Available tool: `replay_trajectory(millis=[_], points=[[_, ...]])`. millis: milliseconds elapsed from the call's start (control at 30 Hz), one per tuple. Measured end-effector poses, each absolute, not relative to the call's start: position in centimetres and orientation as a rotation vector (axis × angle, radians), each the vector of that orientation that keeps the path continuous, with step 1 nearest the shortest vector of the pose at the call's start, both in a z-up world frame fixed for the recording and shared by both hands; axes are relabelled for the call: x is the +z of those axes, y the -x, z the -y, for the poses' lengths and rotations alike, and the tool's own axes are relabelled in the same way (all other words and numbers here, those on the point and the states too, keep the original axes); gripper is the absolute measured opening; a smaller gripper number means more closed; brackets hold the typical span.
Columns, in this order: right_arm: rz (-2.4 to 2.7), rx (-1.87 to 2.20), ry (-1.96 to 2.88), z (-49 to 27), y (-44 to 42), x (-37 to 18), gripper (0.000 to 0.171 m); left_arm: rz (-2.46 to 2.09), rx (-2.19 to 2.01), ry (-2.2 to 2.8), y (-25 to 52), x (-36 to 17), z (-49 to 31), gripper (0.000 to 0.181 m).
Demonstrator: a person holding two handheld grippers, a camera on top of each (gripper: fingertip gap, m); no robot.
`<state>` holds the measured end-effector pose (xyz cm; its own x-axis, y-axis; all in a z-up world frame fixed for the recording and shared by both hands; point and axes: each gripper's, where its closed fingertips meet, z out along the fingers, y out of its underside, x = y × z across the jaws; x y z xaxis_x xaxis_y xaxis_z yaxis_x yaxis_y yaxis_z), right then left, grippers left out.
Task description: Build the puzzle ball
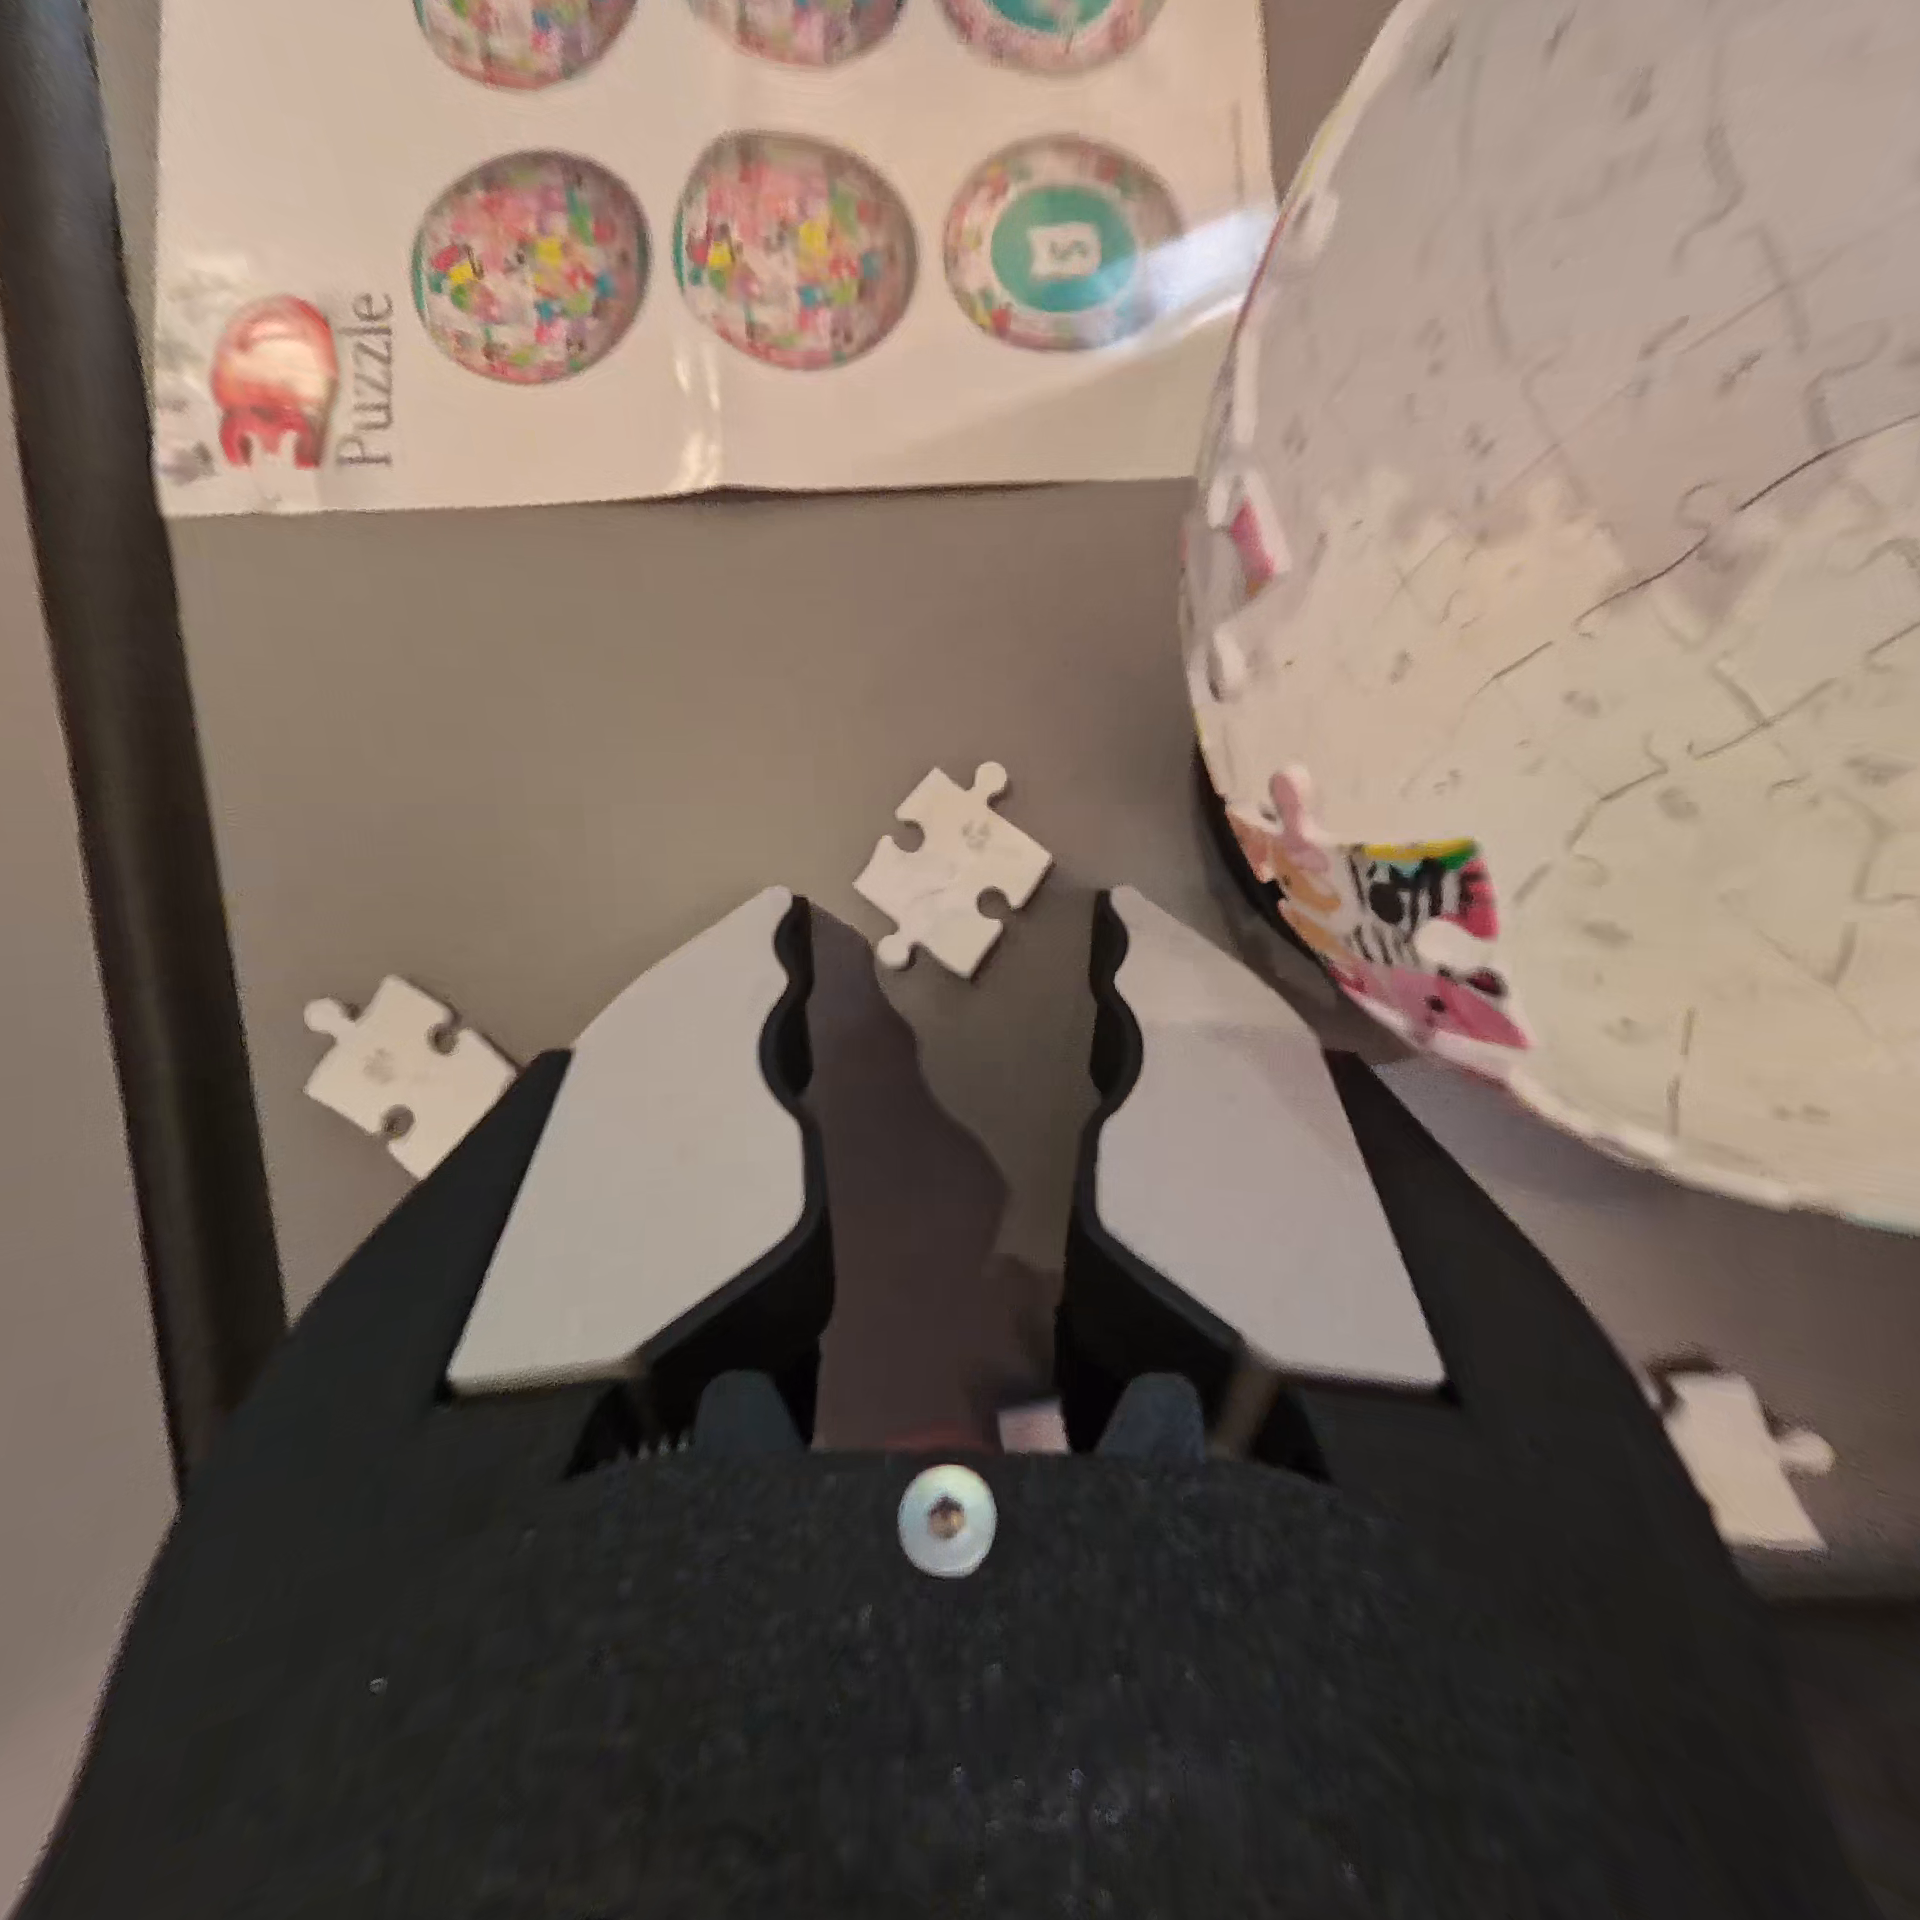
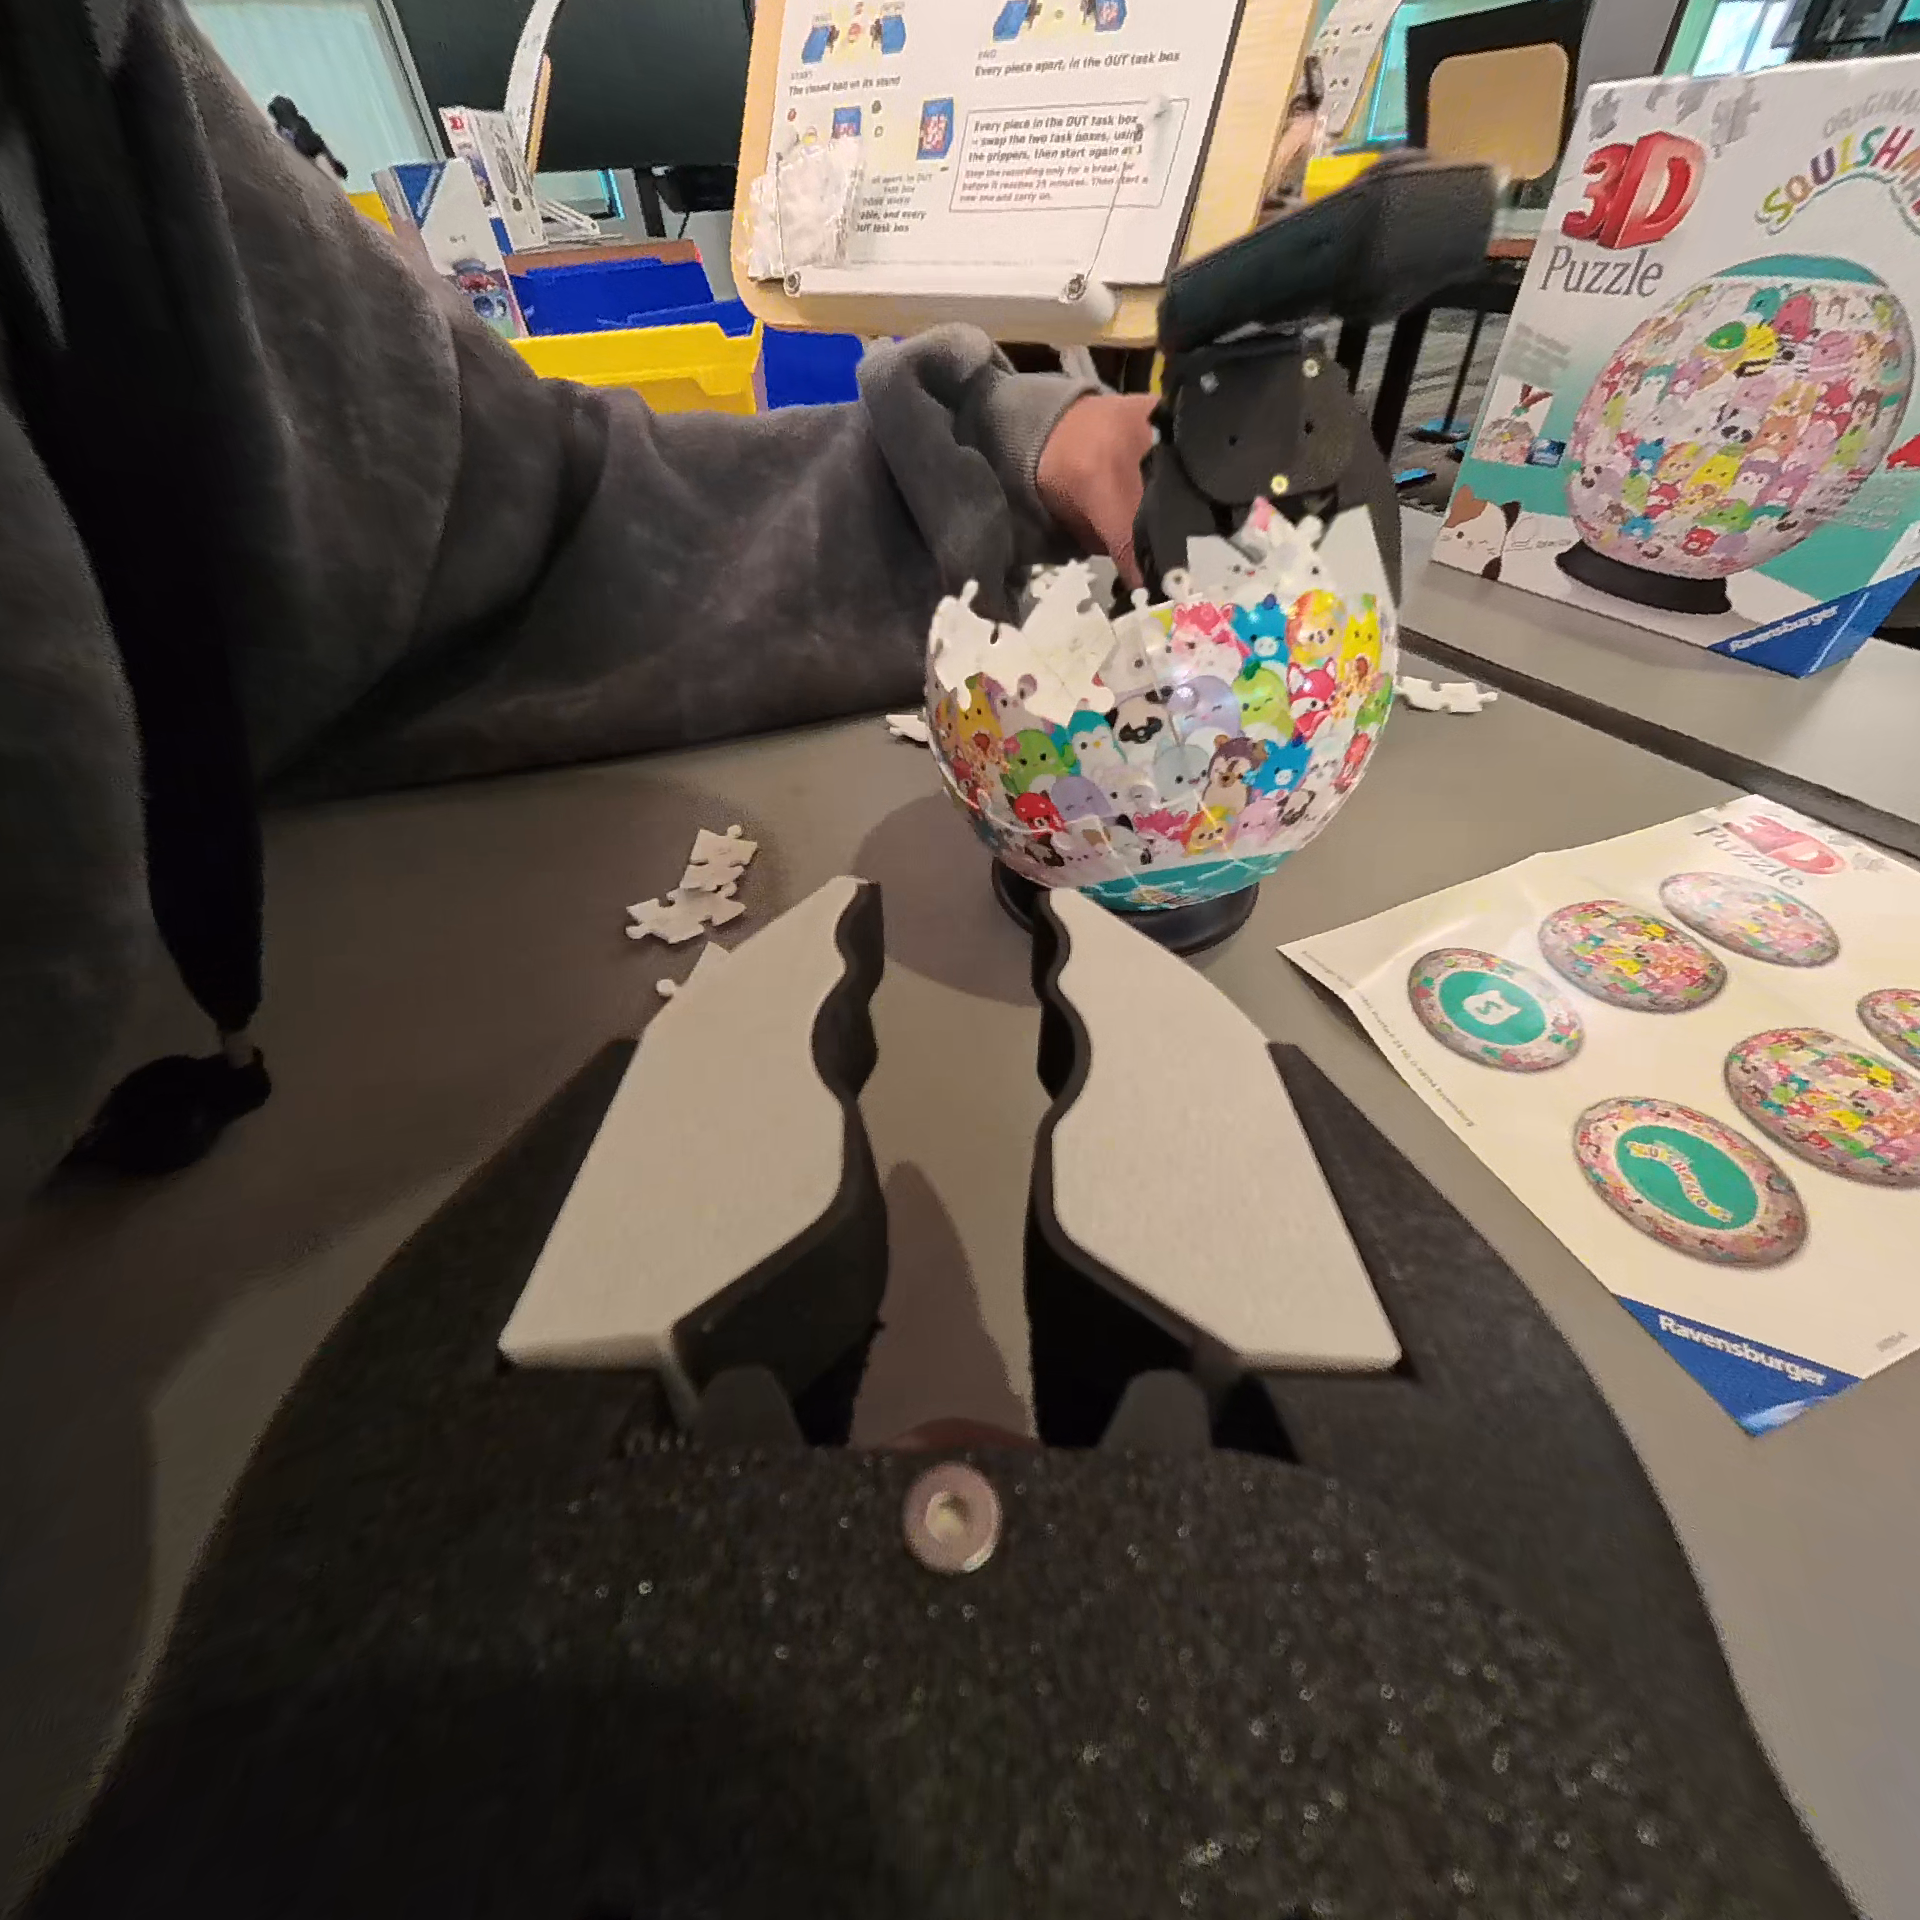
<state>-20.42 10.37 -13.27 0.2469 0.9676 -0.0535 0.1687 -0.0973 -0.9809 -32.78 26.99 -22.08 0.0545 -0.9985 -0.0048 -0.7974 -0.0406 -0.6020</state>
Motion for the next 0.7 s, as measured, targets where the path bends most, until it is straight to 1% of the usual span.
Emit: replay_trajectory(millis=[67,233,267,300,467,533,600,633,667,700], points=[[1.106,1.009,1.509,-10.5,20.4,-13.3,0.027,-1.812,-0.609,1.859,32.5,-22.0,-26.6,0.032],[1.084,1.037,1.517,-10.7,20.2,-13.1,0.027,-1.795,-0.512,1.876,33.0,-21.8,-27.7,0.030],[1.085,1.038,1.518,-10.7,20.2,-13.1,0.027,-1.778,-0.482,1.874,33.4,-21.4,-28.2,0.012],[1.087,1.032,1.518,-10.8,20.2,-13.0,0.027,-1.741,-0.458,1.865,33.8,-20.6,-28.8,0.000],[1.098,1.000,1.481,-10.5,20.4,-11.6,0.026,-1.508,-0.606,1.854,35.5,-14.9,-29.0,0.000],[1.101,0.983,1.468,-10.2,20.2,-11.5,0.025,-1.494,-0.634,1.858,35.8,-14.4,-27.9,0.000],[1.118,0.950,1.480,-10.0,19.9,-12.0,0.025,-1.520,-0.624,1.880,35.8,-15.2,-26.8,0.000],[1.128,0.935,1.490,-9.8,19.7,-12.3,0.025,-1.545,-0.610,1.875,35.4,-15.9,-26.4,0.006],[1.141,0.924,1.499,-9.6,19.6,-12.7,0.025,-1.589,-0.604,1.865,35.0,-16.6,-25.9,0.017],[1.153,0.914,1.506,-9.4,19.4,-13.1,0.025,-1.634,-0.590,1.856,34.6,-17.4,-25.5,0.022]])
